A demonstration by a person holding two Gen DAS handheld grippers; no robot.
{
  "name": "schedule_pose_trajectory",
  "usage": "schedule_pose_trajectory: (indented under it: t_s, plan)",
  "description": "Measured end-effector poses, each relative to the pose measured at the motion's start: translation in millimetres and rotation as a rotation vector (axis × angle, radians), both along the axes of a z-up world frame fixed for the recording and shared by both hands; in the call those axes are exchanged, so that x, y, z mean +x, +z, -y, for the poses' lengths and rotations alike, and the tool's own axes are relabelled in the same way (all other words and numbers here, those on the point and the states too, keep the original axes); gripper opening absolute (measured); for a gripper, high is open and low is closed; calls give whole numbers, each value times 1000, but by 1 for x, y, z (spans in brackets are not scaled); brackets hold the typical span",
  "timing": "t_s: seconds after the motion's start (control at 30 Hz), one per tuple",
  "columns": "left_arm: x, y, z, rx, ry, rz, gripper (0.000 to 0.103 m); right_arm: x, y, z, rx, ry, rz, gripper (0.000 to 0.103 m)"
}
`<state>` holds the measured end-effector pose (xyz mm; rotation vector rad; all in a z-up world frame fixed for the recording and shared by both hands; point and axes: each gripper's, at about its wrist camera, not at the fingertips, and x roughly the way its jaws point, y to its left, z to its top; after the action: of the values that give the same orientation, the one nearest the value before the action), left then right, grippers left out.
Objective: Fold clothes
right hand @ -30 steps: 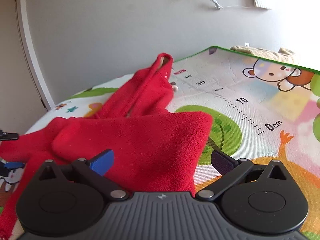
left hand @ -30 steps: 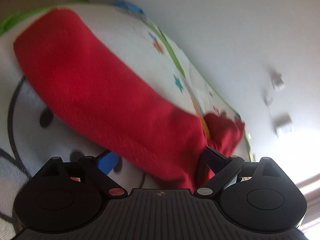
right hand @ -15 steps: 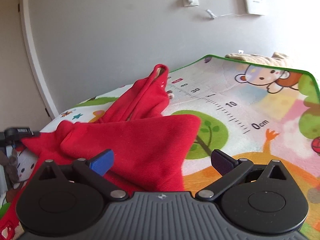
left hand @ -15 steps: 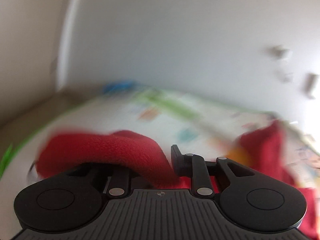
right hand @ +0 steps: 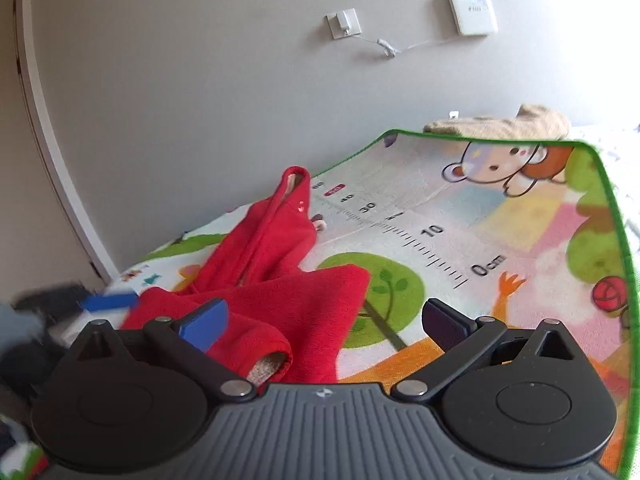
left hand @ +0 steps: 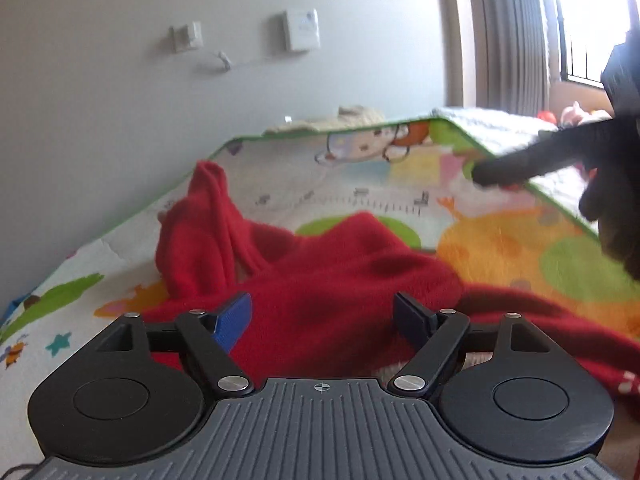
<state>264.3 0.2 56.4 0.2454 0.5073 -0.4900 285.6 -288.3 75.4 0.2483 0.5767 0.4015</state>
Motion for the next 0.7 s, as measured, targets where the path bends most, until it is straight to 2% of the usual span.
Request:
schedule_pose_trajectory:
  t_s: [0.07, 0.2, 0.3, 0.4, 0.47, 0.57, 0.63, 0.7]
  plan:
    - [-2, -8, -2, 12, -12, -29, 83, 9, -5, 1, 94, 41, -63, 103]
    - [-6, -22, -3, 28, -36, -59, 83, 35, -29, -4, 358, 153, -254, 103]
    - [-3, -30, 0, 23, -62, -96, 83, 53, -47, -18, 456, 214, -359, 103]
    - [-5, -35, 2, 21, -84, -109, 85, 66, -57, -37, 478, 257, -414, 103]
    - [-5, -36, 4, 19, -93, -115, 88, 75, -59, -47, 499, 271, -429, 103]
    - [-4, -34, 7, 27, -100, -118, 89, 86, -51, -52, 608, 295, -418, 103]
    - [-3, -32, 11, 36, -108, -115, 89, 91, -38, -49, 691, 318, -380, 103]
    - [3, -27, 18, 36, -116, -101, 90, 94, -18, -42, 734, 332, -311, 103]
